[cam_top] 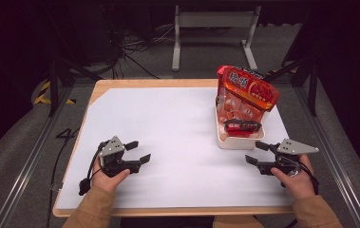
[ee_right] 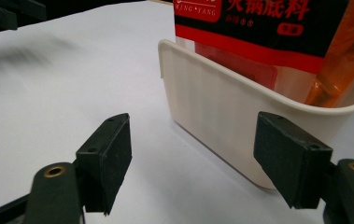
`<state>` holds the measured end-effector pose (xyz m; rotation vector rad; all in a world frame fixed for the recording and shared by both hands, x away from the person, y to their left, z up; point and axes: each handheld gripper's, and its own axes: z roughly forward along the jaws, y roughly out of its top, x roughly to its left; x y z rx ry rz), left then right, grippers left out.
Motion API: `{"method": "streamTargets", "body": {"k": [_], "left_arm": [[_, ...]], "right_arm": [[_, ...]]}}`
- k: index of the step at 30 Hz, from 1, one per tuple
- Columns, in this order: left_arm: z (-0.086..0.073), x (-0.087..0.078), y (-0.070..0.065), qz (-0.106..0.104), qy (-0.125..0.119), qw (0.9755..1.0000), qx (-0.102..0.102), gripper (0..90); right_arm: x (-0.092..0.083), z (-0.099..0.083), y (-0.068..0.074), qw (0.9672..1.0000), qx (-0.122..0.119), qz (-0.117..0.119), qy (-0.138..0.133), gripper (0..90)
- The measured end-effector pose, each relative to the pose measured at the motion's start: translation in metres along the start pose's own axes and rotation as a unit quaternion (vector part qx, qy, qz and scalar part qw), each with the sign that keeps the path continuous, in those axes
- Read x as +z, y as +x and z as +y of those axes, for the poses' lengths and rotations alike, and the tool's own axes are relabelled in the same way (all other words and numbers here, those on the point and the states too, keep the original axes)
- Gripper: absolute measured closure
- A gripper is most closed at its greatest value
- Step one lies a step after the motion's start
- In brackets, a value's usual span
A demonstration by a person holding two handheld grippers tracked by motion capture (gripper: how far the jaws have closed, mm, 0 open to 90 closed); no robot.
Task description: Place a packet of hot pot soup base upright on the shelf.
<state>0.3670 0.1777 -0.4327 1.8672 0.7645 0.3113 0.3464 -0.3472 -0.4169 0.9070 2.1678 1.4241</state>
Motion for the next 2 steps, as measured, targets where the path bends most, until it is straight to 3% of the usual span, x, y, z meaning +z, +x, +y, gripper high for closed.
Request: {"method": "streamTargets", "body": {"k": [2], "left_arm": [[0.0004, -0.0006, -0.0001, 0.001, -0.001, 1.0, -0.001, 26.8]], "right_arm": [[-0.0004, 0.0002, 0.0003, 1.0, 0.0, 0.0, -0.002, 28.2]]}}
